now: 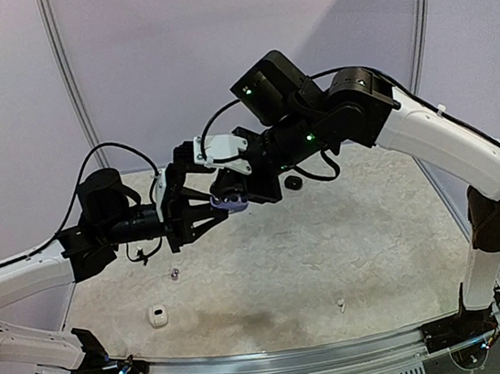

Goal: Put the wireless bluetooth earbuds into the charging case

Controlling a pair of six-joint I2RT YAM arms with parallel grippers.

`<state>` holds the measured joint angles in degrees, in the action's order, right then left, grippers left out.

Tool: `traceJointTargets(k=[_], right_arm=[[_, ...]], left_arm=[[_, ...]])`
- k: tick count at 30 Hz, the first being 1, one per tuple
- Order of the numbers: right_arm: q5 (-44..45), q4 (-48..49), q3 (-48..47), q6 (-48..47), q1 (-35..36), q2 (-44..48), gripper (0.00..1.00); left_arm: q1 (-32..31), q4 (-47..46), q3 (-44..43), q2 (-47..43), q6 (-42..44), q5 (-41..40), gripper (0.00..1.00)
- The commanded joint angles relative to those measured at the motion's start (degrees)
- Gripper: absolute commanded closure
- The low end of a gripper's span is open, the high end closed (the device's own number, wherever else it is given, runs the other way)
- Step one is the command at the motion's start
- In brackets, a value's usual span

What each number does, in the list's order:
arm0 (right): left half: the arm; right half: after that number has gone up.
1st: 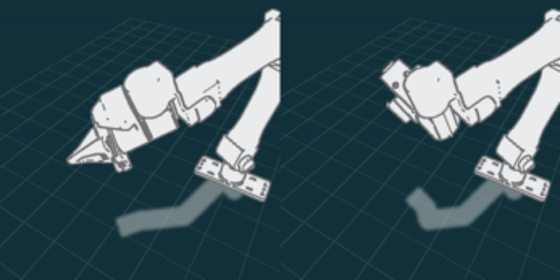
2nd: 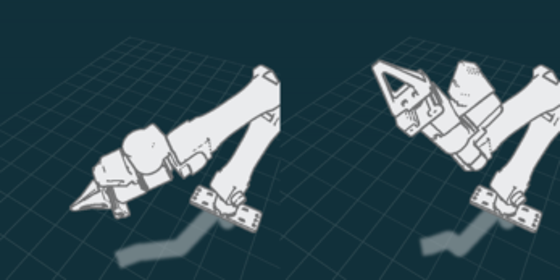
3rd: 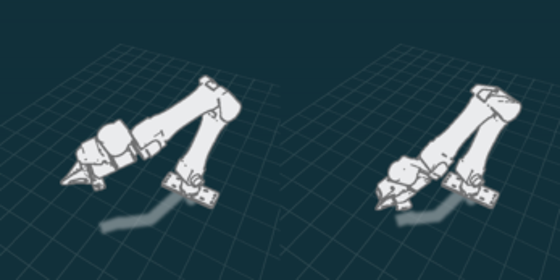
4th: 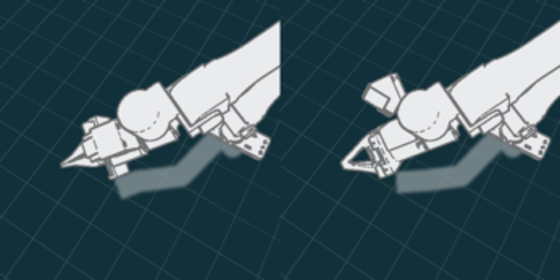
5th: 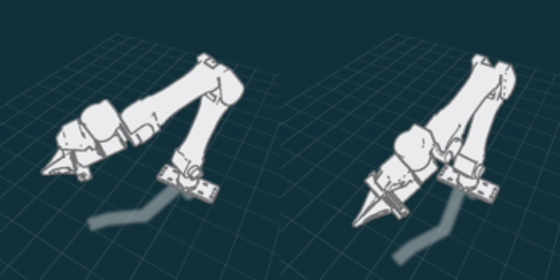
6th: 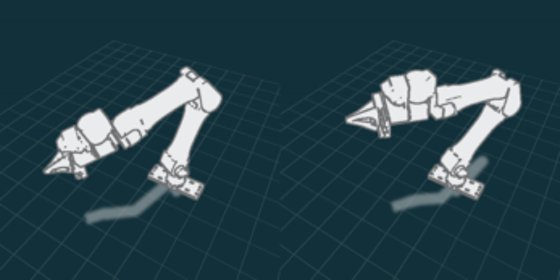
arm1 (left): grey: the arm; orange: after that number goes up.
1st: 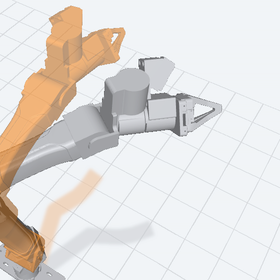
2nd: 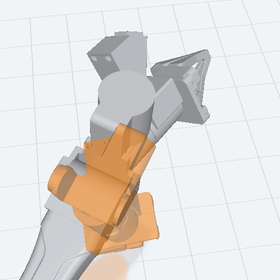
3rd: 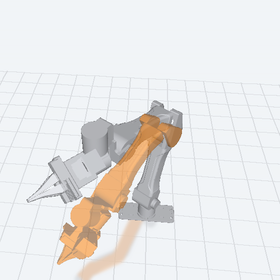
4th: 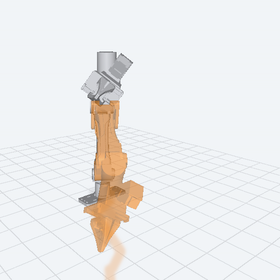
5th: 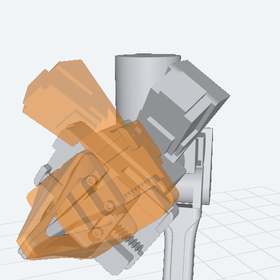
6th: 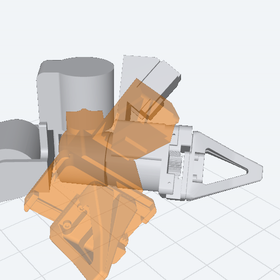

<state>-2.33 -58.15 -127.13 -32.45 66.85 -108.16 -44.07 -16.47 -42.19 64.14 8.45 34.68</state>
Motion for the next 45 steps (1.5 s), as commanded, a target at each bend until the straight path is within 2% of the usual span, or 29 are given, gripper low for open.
traceJointTargets(k=[1,10,20,26,40,45], right_arm=[[-1.2,-1.3,-1.2,-0.2,0.1,1.2,0.91],[-0.5,-2.8,-1.2,-0.8,0.1,-1.6,0.98],[0.3,-3.6,-1.3,-1.9,0.2,-3.4,1.00],[1.3,-3.1,-1.3,-1.4,0.1,-3.7,0.94],[5.0,-2.3,1.2,0.4,0.1,-0.9,0.87],[4.2,-2.0,1.9,0.5,0.0,-0.2,0.92]], left_arm=[[-0.1,-1.0,1.0,-1.1,0.3,0.3,1.00],[-0.1,-1.3,1.0,-1.3,0.6,-0.2,1.00],[-0.1,-2.2,1.1,-1.1,0.4,-1.6,1.00],[-0.1,-2.4,1.4,-1.3,0.6,-2.0,1.00],[-0.1,-2.4,2.1,-2.0,0.7,-1.5,1.00],[-0.1,-2.4,2.1,-2.0,0.8,-1.4,1.00]])
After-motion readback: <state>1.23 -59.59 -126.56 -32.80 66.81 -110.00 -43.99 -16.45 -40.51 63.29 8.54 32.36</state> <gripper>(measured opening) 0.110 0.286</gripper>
